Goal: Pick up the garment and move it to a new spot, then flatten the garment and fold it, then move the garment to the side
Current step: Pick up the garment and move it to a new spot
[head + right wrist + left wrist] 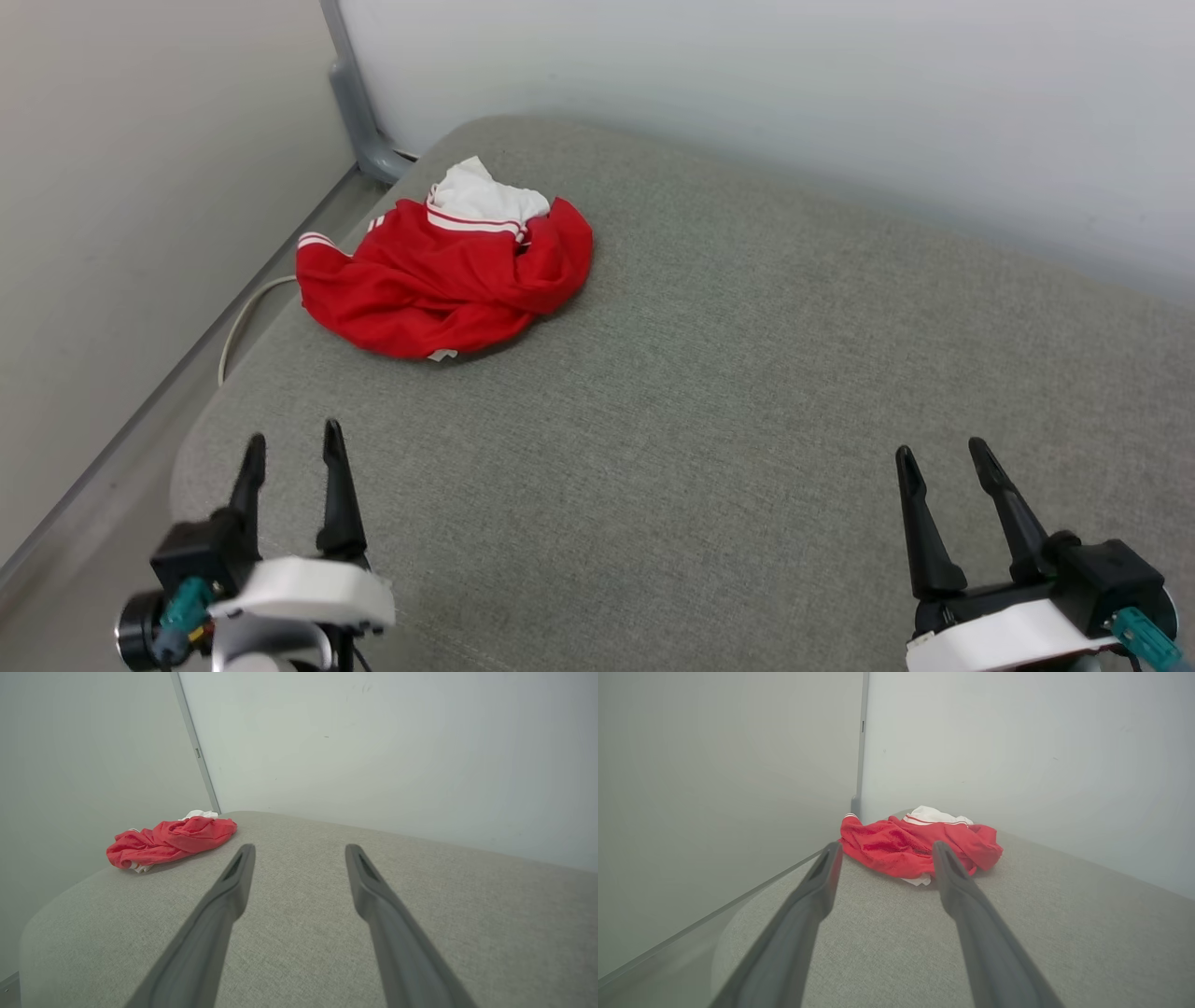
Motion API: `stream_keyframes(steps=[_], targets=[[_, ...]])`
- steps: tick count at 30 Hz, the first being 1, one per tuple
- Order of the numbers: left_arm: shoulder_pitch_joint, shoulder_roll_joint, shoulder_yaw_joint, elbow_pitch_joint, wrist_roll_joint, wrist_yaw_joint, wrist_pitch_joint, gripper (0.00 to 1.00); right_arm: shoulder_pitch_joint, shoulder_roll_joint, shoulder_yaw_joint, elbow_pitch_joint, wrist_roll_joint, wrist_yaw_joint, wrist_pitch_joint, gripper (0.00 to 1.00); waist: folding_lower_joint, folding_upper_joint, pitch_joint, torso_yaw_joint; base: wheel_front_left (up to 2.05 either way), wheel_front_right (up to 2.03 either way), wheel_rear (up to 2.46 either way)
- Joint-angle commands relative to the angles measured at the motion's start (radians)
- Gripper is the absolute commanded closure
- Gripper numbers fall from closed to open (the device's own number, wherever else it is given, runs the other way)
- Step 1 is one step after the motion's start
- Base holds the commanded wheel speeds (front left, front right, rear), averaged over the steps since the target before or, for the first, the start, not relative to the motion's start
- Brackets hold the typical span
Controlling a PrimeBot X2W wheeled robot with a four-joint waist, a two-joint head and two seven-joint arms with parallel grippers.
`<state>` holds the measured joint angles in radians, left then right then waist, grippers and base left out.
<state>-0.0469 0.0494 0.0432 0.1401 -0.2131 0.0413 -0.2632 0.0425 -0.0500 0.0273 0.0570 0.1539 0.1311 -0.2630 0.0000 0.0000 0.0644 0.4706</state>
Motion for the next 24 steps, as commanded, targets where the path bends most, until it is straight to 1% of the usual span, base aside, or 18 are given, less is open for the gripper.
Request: stream_keyframes(steps=[1, 5, 6, 8, 13, 17, 19, 24], targets=[[-0.024, 0.001, 0.007, 0.001, 0.001, -0.009, -0.002, 0.00, -0.013, 0.000, 0.002, -0.005, -0.001, -0.001, -0.003, 0.00, 0.0000, 0.0000, 0.011, -0.007, 0.00, 0.00, 0.00], [-0.118, 0.004, 0.069, 0.018, -0.003, -0.058, -0.002, 0.00, -0.040, 0.000, 0.009, -0.018, -0.027, -0.001, -0.003, 0.00, 0.0000, 0.0000, 0.058, -0.037, 0.00, 0.00, 0.00], [-0.144, 0.013, 0.081, 0.025, 0.001, -0.071, -0.002, 0.00, -0.047, 0.000, 0.008, -0.021, -0.039, -0.001, -0.003, 0.00, 0.0000, 0.0000, 0.072, -0.045, 0.00, 0.00, 0.00], [-0.206, 0.036, 0.111, 0.034, 0.007, -0.094, -0.002, 0.00, -0.063, 0.000, 0.004, -0.037, -0.053, -0.001, -0.003, 0.00, 0.0000, 0.0000, 0.100, -0.066, 0.00, 0.00, 0.00], [-0.347, 0.107, 0.144, 0.080, 0.007, -0.135, -0.002, 0.00, -0.101, 0.000, -0.007, -0.066, -0.085, -0.001, -0.003, 0.00, 0.0000, 0.0000, 0.168, -0.113, 0.00, 0.00, 0.00], [-0.452, 0.176, 0.124, 0.134, -0.041, -0.164, -0.002, 0.00, -0.133, 0.000, -0.012, -0.085, -0.107, -0.001, -0.003, 0.00, 0.0000, 0.0000, 0.220, -0.148, 0.00, 0.00, 0.00], [-0.502, 0.216, 0.108, 0.157, -0.063, -0.167, 0.006, 0.00, -0.149, 0.000, -0.017, -0.096, -0.116, -0.001, -0.003, 0.00, 0.0000, 0.0000, 0.246, -0.162, 0.00, 0.00, 0.00], [-0.614, 0.308, 0.052, 0.204, -0.136, -0.170, 0.085, 0.00, -0.183, 0.000, -0.026, -0.119, -0.131, -0.001, -0.003, 0.00, 0.0000, 0.0000, 0.305, -0.190, 0.00, 0.00, 0.00]])
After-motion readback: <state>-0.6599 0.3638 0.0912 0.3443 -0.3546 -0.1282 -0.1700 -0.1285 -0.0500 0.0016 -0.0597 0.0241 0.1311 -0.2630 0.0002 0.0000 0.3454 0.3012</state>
